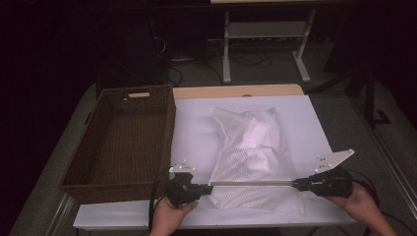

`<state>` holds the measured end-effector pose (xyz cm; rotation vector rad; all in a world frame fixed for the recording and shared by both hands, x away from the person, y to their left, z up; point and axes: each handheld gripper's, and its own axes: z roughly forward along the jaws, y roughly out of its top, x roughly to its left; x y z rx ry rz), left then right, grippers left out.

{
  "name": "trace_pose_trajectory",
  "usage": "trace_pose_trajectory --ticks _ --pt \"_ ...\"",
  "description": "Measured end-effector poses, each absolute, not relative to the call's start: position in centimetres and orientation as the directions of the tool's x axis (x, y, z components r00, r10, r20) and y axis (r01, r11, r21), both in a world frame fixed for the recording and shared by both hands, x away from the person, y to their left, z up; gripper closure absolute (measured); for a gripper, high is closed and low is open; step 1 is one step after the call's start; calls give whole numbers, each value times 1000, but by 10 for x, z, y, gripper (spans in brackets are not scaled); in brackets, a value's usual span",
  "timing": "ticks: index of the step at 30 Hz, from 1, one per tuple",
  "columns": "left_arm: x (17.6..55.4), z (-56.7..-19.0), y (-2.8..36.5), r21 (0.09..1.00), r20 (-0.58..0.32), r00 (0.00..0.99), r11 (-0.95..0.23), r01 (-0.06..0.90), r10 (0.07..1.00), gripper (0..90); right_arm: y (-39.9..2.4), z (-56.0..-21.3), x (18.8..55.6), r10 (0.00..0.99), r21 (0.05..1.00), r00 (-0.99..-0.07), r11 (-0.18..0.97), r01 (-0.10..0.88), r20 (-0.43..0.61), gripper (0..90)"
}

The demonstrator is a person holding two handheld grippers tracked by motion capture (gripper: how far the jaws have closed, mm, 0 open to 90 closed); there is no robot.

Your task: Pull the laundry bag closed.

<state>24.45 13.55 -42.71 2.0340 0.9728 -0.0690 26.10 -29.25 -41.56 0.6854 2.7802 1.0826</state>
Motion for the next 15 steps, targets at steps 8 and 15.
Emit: trace_pose_trajectory --ticks 8,15 --pt "244 -428 135 677 -377 694 -330 658 613 876 -307 -421 261 462 652 -882 641 405 94 815" --pt "243 -429 133 677 -370 700 -339 654 611 878 -317 -427 261 476 647 -873 633 424 106 815"
